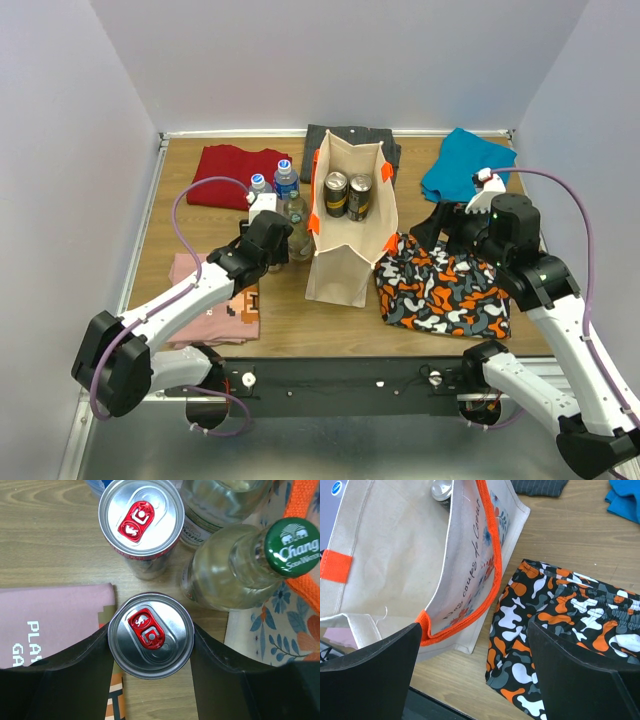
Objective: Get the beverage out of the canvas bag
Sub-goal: Place the drink at the center of the board.
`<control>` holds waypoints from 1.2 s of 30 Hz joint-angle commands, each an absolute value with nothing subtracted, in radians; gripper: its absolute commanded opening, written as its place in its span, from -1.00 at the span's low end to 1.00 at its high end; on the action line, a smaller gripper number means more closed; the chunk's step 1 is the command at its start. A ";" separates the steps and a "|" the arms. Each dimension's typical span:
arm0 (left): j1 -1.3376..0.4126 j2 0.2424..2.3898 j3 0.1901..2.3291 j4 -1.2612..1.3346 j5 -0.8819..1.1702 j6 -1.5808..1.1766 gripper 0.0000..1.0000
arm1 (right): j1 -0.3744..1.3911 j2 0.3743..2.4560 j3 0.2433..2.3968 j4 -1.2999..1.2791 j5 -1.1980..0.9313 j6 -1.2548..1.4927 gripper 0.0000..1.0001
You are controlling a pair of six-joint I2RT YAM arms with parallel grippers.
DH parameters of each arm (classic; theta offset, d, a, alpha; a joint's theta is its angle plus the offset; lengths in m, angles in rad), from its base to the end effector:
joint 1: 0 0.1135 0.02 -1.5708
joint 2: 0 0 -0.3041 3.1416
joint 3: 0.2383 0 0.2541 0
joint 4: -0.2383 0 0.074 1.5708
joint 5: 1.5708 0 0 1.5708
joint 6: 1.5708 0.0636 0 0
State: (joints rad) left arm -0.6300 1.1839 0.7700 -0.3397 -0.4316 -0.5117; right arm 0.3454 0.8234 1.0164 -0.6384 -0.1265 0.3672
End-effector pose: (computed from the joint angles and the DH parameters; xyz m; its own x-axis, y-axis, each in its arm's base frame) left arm 0.2189 -0.1267 0.2606 -0.6234 -0.0959 -0.7760 -0.0191 0.9940 -0.1075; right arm 0.1552 0.0644 0.3837 -0.5374 0.1851 -0.8228 -0.2679 0.8876 0.3747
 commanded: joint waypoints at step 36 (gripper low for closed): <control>-0.627 1.039 1.043 -0.546 -0.496 -0.447 0.98 | 0.345 0.839 0.968 -0.615 -0.112 0.376 0.91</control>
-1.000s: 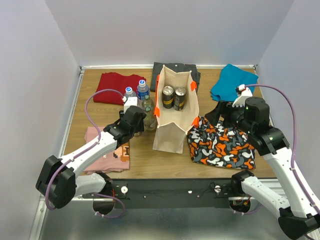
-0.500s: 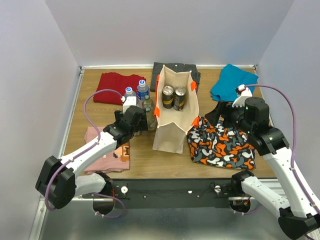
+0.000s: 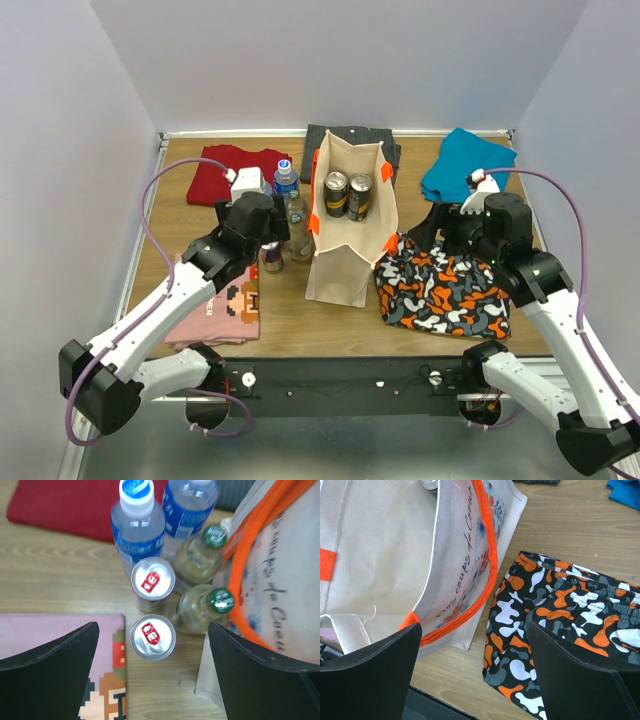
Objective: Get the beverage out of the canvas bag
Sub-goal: Place the drink at the center of the board, then take out the drink from the canvas bag.
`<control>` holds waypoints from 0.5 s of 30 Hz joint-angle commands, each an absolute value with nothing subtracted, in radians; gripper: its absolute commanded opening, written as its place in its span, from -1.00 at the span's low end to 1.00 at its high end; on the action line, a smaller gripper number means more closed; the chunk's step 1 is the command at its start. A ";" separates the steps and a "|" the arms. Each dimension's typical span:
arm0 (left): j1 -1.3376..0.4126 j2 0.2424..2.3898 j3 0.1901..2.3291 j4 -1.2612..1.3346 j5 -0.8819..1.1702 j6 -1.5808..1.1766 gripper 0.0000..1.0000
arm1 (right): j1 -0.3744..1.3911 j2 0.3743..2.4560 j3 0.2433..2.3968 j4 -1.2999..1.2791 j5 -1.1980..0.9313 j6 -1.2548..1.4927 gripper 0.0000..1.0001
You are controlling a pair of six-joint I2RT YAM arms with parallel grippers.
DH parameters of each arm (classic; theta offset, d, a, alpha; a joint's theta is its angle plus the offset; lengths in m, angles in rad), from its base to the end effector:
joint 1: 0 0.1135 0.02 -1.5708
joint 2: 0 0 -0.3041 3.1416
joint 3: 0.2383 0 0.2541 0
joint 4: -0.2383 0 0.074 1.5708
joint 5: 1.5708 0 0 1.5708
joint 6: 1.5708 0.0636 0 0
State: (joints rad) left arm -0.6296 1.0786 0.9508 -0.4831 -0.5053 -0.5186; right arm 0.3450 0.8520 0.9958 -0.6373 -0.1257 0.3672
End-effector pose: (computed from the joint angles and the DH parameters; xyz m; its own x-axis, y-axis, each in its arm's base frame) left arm 0.2081 -0.1135 0.3352 -0.4992 -0.1729 -0.8491 -0.0606 0.9845 -0.1649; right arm 0.1632 0.0671 0.3722 -0.5738 0.1723 -0.8006 -0.2501 0.8941 0.3716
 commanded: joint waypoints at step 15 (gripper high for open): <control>-0.630 1.213 1.422 -0.634 -0.173 -0.330 0.98 | 0.345 0.827 0.960 -0.641 -0.066 0.327 0.91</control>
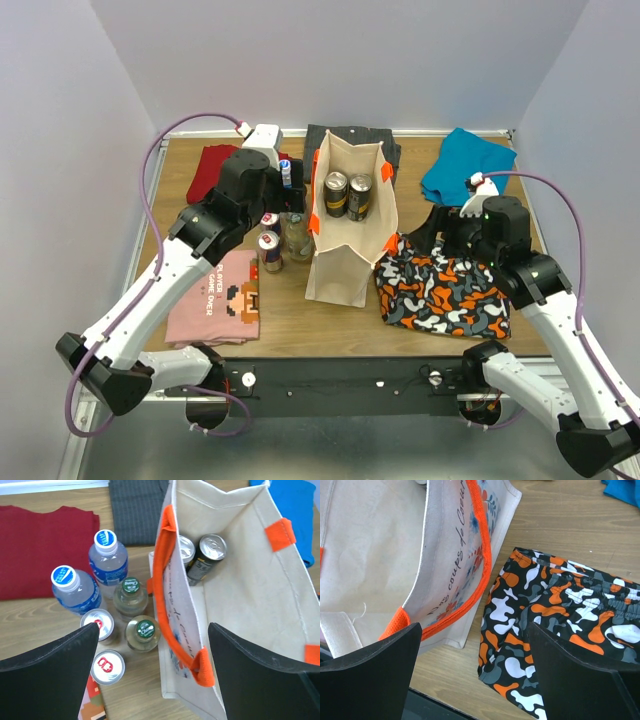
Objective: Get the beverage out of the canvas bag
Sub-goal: Take out the drink from the canvas bag.
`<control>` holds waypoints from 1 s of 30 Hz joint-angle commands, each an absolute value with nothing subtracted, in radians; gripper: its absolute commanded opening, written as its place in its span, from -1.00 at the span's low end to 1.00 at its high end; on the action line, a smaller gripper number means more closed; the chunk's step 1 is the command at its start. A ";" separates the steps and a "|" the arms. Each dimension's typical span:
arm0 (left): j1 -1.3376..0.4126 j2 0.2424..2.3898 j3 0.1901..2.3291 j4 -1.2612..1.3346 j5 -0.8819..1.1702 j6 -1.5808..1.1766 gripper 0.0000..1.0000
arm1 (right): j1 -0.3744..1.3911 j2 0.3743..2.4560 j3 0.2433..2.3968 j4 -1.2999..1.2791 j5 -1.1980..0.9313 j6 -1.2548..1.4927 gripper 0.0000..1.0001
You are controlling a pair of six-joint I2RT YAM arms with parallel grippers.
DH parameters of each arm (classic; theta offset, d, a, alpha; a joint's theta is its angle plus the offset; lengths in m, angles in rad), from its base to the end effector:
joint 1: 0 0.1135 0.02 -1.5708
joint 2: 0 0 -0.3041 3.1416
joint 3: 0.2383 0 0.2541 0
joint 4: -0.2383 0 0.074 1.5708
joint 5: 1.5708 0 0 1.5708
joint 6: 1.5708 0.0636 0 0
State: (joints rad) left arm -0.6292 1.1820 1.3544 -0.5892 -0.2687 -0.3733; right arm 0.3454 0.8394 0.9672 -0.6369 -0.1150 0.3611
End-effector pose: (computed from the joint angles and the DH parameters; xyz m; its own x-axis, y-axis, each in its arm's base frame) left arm 0.2213 -0.1402 0.4416 -0.4401 -0.1145 -0.8906 0.2262 0.9457 -0.2334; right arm 0.1612 0.0658 0.3639 -0.5812 0.1639 -0.7971 -0.2408 0.9010 0.3608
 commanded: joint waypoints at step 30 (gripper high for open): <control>-0.701 1.690 1.920 -0.746 -0.094 -0.229 0.98 | 0.345 0.781 0.966 -0.652 -0.006 0.290 0.93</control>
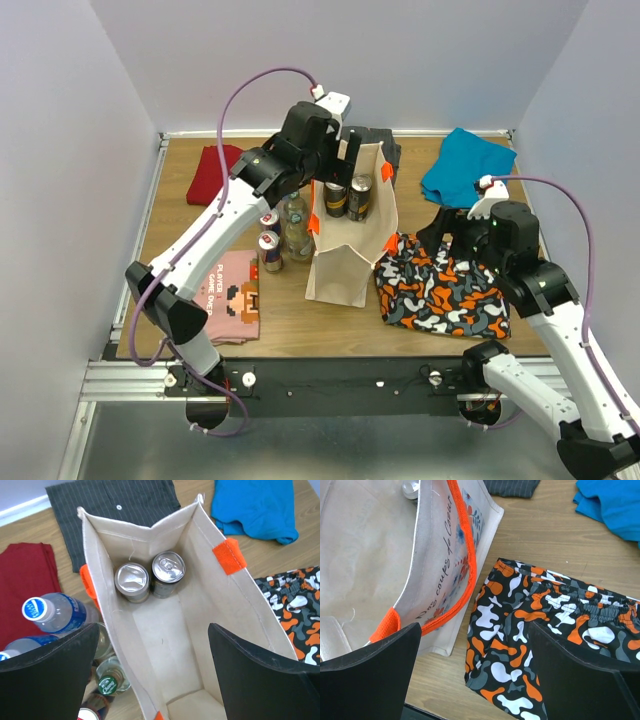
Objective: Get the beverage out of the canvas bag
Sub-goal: Take out the drink from the canvas bag.
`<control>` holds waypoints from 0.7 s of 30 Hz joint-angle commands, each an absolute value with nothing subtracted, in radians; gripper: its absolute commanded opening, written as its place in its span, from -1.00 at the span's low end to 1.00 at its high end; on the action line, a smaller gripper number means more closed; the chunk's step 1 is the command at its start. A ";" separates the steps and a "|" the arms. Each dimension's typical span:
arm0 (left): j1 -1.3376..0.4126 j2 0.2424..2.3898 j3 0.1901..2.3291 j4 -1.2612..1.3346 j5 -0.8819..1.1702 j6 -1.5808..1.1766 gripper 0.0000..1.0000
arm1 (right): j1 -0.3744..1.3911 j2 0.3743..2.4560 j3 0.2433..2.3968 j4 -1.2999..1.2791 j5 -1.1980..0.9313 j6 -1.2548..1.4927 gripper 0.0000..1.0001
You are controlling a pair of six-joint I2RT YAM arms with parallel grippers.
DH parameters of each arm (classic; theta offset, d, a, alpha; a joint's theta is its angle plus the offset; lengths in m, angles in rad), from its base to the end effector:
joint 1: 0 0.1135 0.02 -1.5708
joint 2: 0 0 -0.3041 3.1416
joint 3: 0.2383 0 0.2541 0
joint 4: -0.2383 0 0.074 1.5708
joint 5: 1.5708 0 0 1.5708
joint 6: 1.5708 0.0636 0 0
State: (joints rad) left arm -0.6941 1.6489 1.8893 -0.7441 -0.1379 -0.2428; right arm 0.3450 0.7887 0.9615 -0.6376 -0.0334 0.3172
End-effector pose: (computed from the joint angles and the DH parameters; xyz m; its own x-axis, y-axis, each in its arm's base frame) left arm 0.3048 -0.2423 0.4676 -0.4902 0.0982 -0.8661 0.4360 0.8880 -0.1462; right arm 0.1513 0.0566 0.3691 -0.5150 0.1462 -0.8446 -0.2163 0.9313 0.2930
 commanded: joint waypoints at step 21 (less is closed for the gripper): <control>-0.742 1.858 1.832 -0.650 -0.110 -0.233 0.98 | 0.345 0.775 0.963 -0.646 0.014 0.276 0.94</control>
